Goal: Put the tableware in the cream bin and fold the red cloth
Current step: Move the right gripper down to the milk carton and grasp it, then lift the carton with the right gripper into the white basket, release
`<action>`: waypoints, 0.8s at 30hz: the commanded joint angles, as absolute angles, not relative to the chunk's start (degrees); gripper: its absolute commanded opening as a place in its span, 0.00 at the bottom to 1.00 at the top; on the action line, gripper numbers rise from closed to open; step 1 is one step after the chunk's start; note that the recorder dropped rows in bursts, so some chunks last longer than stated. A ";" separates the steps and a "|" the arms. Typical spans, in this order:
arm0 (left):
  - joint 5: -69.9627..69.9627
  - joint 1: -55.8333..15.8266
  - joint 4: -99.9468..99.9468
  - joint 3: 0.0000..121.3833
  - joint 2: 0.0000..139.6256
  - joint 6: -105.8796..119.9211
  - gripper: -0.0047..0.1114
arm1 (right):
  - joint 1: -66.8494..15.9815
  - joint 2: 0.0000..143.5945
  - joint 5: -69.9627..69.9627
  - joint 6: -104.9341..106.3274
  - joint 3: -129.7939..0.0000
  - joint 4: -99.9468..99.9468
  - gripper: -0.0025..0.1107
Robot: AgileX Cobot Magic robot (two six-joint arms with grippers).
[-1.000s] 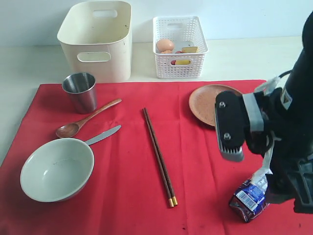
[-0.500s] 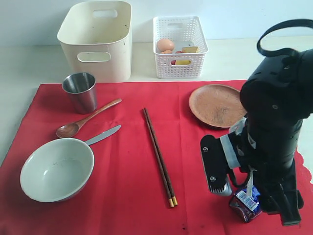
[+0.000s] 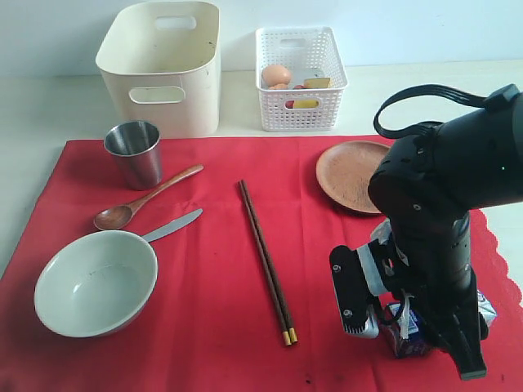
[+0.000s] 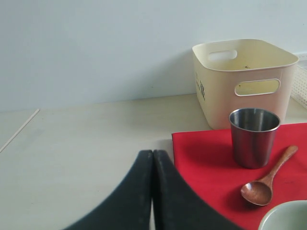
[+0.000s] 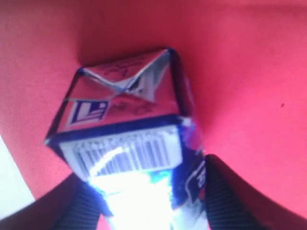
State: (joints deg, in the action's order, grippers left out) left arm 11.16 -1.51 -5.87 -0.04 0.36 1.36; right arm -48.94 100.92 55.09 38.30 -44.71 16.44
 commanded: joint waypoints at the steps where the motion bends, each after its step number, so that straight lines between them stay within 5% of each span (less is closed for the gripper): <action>1: 11.10 -1.81 -5.56 0.00 0.00 1.32 0.05 | -49.01 101.23 55.48 37.16 -44.44 16.88 0.35; 12: 11.10 -1.81 -5.56 0.00 0.00 1.32 0.05 | -49.01 101.23 56.17 35.30 -44.44 17.79 0.07; 24: 11.10 -1.81 -5.56 0.00 0.00 1.32 0.05 | -49.01 101.23 63.52 29.02 -50.54 18.12 0.06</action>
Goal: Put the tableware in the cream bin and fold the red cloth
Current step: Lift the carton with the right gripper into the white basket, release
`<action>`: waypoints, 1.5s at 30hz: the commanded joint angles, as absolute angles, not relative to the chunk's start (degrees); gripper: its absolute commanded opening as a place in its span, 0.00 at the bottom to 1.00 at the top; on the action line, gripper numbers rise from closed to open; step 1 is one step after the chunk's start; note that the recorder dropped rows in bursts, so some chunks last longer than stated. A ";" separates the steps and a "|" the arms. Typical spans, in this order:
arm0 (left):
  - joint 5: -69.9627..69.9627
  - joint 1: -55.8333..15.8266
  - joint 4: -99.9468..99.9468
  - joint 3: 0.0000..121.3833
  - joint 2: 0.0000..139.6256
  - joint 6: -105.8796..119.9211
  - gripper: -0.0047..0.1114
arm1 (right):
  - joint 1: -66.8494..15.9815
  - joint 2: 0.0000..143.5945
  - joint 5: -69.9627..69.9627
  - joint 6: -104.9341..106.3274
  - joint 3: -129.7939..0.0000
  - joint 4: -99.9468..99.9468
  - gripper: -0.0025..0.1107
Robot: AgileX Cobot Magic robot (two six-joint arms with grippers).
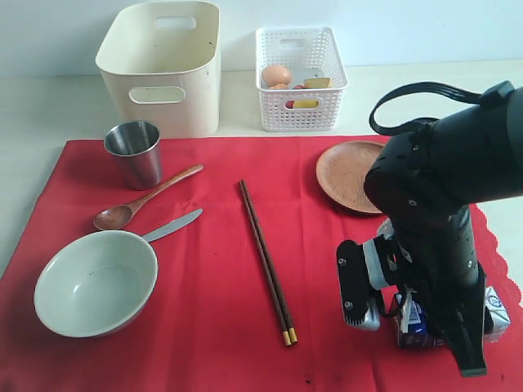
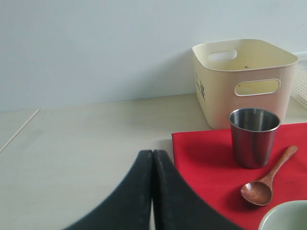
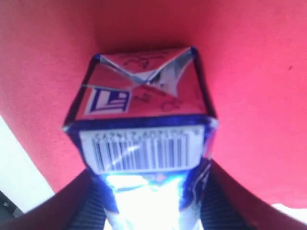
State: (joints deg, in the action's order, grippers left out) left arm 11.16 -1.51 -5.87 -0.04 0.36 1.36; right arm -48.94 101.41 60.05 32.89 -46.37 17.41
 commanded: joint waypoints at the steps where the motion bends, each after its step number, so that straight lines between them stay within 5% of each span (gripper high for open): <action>1: 11.10 -1.81 -5.56 0.00 0.00 1.32 0.05 | -49.01 101.23 64.17 28.25 -51.64 18.12 0.06; 16: 11.10 -1.81 -5.56 0.00 0.00 1.32 0.05 | -48.91 101.23 61.26 26.79 -67.63 18.90 0.05; 36: 11.10 -1.81 -5.56 0.00 0.00 1.32 0.05 | -33.38 104.67 4.84 5.95 -76.99 19.93 0.02; 45: 11.10 -1.81 -5.56 0.00 0.00 1.32 0.05 | -28.52 118.26 0.00 5.78 -86.63 11.68 0.02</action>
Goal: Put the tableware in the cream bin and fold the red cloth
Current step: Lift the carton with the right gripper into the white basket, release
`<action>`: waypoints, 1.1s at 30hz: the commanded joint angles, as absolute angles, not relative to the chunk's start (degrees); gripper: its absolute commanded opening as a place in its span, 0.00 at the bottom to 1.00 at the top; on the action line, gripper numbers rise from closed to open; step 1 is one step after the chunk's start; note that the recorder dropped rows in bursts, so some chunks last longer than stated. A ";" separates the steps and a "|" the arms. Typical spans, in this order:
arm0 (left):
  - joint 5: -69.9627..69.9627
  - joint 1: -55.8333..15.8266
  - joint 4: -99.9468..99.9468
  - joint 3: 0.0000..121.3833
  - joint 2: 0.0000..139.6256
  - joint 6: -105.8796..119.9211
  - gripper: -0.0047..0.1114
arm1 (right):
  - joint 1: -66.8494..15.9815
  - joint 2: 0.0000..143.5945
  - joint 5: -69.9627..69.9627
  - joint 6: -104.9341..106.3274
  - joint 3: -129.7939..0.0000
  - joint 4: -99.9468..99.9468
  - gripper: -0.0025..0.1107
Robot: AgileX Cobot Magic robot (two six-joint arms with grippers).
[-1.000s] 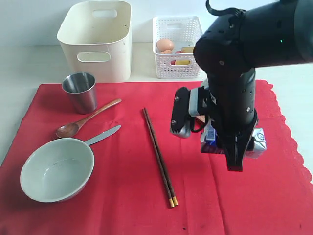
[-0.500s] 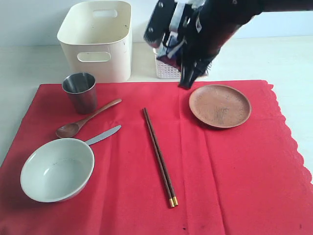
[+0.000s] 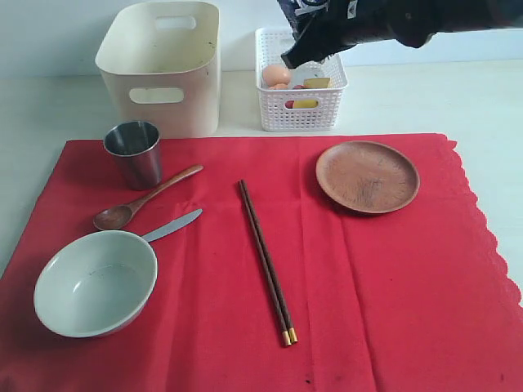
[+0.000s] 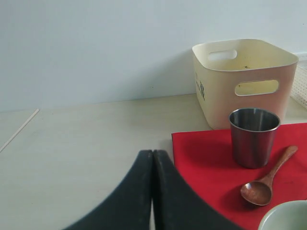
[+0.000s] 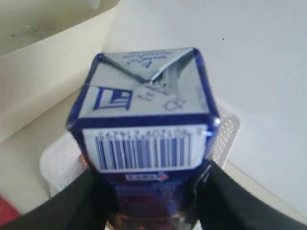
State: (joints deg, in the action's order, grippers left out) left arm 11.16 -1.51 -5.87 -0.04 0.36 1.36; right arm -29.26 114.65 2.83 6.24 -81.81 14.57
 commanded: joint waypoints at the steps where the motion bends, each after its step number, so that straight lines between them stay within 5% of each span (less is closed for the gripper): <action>1: 11.10 -1.81 -5.56 0.00 0.00 1.32 0.05 | -28.29 119.19 0.00 5.78 -88.01 10.85 0.02; 11: 11.10 -1.81 -5.56 0.00 0.00 1.32 0.05 | -27.87 129.31 0.00 2.65 -96.53 1.87 0.04; 17: 11.10 -1.81 -5.56 0.00 0.00 1.32 0.05 | -27.87 129.58 0.35 1.36 -96.53 1.87 0.47; 21: 11.10 -1.81 -5.56 0.00 0.00 1.32 0.05 | -27.87 129.58 0.35 1.36 -96.53 1.87 0.65; 33: 11.10 -1.81 -5.56 0.00 0.00 1.32 0.05 | -27.87 123.61 10.15 1.27 -96.53 1.87 0.68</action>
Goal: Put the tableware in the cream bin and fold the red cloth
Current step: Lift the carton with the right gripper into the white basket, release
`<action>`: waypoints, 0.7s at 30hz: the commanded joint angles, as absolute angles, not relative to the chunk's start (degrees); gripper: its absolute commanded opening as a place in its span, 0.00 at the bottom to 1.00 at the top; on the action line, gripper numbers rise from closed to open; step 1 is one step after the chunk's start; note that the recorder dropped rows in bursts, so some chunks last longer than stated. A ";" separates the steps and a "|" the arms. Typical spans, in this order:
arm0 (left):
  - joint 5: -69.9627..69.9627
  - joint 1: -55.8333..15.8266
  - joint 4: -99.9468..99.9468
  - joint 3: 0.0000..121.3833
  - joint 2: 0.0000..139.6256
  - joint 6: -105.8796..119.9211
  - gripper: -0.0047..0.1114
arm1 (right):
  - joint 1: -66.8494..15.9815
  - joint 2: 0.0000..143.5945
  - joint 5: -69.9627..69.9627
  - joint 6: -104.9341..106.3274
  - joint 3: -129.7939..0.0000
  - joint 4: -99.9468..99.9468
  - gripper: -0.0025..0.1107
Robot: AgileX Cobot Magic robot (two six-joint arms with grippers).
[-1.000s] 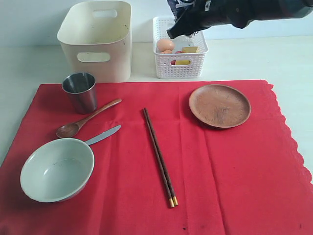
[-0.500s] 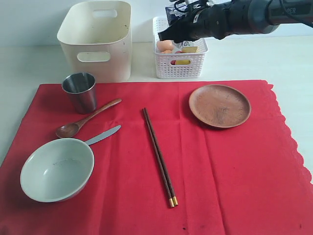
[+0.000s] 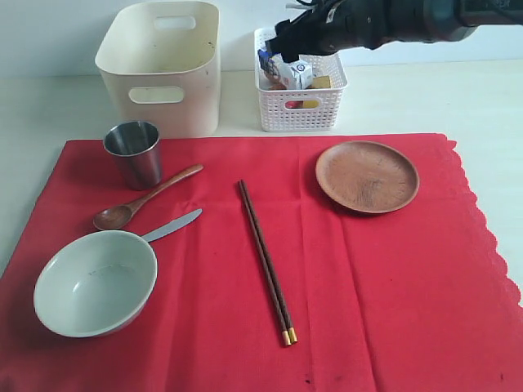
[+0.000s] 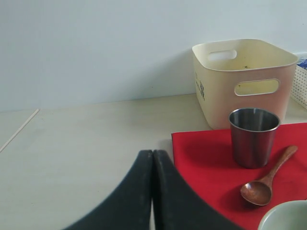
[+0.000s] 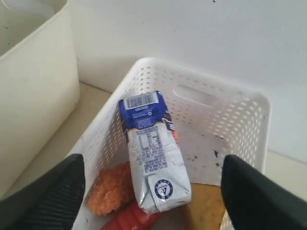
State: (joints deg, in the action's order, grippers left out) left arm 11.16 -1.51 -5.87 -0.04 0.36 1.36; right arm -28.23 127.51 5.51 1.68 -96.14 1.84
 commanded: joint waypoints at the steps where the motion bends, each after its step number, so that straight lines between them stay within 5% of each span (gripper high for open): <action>1: 11.10 -1.81 -5.56 0.00 0.00 1.32 0.05 | -27.87 122.78 11.54 1.27 -96.53 1.87 0.68; 21: 11.10 -1.81 -5.56 0.00 0.00 1.32 0.05 | -27.98 107.24 40.73 0.00 -96.53 -7.96 0.68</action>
State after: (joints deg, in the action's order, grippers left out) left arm 11.16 -1.51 -5.87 -0.04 0.36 1.36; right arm -28.23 108.56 37.14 0.00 -96.14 -5.45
